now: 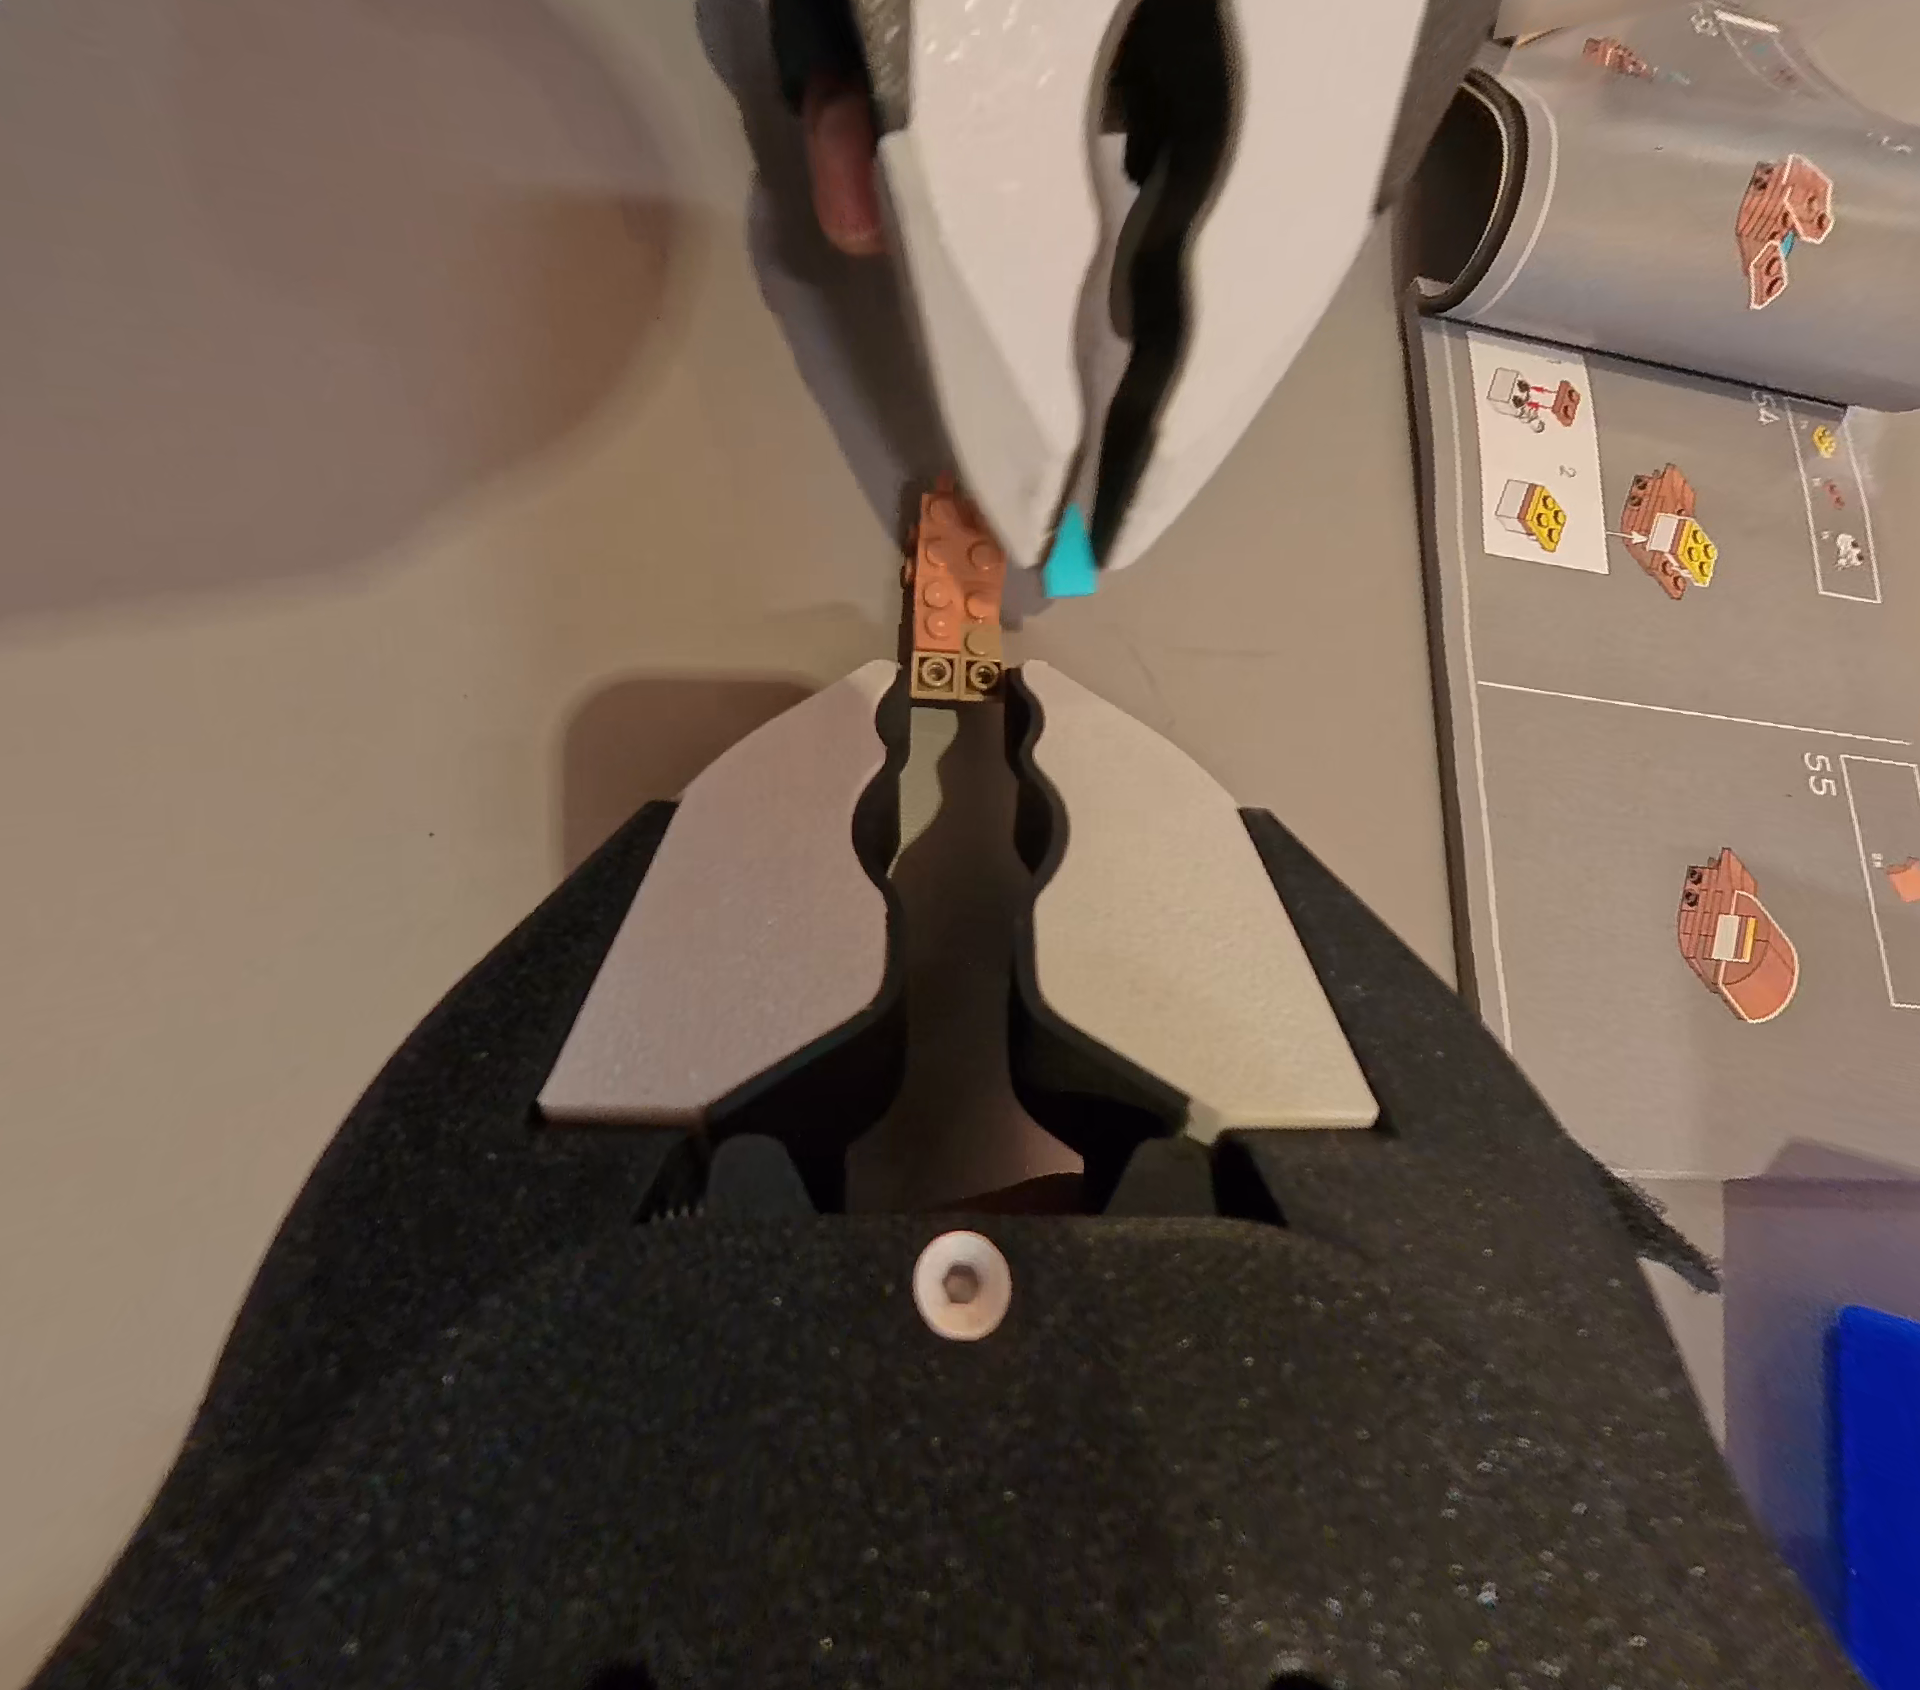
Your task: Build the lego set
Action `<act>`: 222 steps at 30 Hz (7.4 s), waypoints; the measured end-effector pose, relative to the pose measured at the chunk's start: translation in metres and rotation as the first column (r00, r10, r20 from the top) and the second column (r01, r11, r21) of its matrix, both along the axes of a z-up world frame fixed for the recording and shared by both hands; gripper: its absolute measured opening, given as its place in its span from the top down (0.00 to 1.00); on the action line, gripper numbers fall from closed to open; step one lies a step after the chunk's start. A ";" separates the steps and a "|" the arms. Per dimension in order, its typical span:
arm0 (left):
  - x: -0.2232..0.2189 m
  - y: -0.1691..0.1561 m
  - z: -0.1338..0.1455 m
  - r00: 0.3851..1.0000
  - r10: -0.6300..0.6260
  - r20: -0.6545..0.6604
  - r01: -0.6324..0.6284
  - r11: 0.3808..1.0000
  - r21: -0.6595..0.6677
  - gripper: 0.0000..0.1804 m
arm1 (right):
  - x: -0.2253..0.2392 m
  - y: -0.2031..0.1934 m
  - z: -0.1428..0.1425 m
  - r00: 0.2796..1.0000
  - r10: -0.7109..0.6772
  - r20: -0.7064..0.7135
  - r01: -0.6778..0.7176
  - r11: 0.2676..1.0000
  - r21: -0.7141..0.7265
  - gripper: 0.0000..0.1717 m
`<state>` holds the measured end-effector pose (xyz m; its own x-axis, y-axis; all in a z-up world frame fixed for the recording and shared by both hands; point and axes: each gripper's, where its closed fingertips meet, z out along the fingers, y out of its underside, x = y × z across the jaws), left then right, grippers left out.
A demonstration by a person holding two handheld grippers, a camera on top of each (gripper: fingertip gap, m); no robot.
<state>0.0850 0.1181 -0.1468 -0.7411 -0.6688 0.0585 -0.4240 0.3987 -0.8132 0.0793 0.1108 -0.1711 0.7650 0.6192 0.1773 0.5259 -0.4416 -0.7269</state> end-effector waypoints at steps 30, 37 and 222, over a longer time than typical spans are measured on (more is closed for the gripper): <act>0.007 0.018 0.018 0.960 0.070 -0.271 -0.195 0.860 -0.471 0.96 | 0.000 0.000 0.000 1.000 0.000 -0.002 0.000 1.000 0.000 0.90; 0.005 0.038 -0.029 0.973 0.179 -0.149 -0.169 0.983 0.078 0.96 | 0.000 0.000 0.000 1.000 0.000 -0.001 0.000 1.000 0.001 0.90; 0.005 0.031 0.027 0.963 0.232 0.136 -0.225 0.972 -0.064 0.91 | 0.014 0.045 0.059 0.537 -0.400 0.743 -0.256 0.761 0.596 0.88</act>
